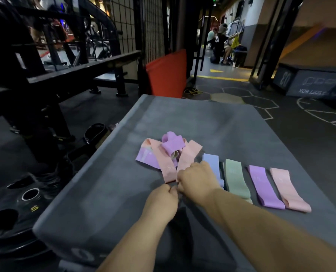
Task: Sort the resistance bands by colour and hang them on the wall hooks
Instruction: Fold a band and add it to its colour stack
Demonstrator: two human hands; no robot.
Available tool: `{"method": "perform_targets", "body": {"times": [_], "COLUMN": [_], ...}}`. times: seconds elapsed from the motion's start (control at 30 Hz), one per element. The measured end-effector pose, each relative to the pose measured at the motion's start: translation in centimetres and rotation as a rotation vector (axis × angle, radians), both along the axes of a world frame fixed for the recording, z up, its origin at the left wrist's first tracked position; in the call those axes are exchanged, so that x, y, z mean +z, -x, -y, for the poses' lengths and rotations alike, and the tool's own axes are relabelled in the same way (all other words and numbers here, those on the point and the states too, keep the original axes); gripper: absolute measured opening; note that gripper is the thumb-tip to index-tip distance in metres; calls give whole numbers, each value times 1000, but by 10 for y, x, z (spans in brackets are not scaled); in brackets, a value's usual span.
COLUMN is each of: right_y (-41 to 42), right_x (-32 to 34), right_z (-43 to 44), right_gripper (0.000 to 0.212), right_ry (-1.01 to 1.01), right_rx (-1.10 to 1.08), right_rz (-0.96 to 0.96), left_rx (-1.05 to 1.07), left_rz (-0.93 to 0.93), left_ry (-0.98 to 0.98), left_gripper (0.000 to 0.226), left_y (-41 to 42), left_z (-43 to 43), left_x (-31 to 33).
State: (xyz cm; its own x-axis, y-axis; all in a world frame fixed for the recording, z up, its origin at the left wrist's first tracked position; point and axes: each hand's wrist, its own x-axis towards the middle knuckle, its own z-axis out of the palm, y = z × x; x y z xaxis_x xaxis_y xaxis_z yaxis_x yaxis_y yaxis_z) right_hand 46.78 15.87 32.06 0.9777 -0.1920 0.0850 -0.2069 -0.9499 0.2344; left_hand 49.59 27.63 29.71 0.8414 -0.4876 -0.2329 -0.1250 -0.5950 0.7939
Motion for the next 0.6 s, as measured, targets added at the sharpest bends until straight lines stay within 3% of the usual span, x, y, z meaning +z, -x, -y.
{"method": "perform_targets", "body": {"times": [0.1, 0.17, 0.27, 0.33, 0.47, 0.6], "right_y": [16, 32, 59, 74, 100, 128], "right_x": [3, 0, -6, -7, -8, -14], "right_z": [-12, -18, -22, -21, -11, 4], "right_gripper": [23, 22, 28, 21, 18, 15], "right_ry": [-249, -327, -375, -385, -464, -561], "right_rx": [25, 110, 280, 337, 389, 344], "right_rz": [113, 151, 175, 198, 204, 241], "left_rx": [207, 252, 251, 244, 222, 268], "left_rz": [-564, -745, -830, -838, -809, -849], "left_ry": [412, 521, 531, 505, 469, 567], "left_gripper": [40, 42, 35, 25, 17, 12], "left_y": [6, 8, 9, 13, 25, 27], "left_z": [-4, -7, -7, -5, -2, 2], "left_x": [12, 15, 11, 11, 11, 9]}}
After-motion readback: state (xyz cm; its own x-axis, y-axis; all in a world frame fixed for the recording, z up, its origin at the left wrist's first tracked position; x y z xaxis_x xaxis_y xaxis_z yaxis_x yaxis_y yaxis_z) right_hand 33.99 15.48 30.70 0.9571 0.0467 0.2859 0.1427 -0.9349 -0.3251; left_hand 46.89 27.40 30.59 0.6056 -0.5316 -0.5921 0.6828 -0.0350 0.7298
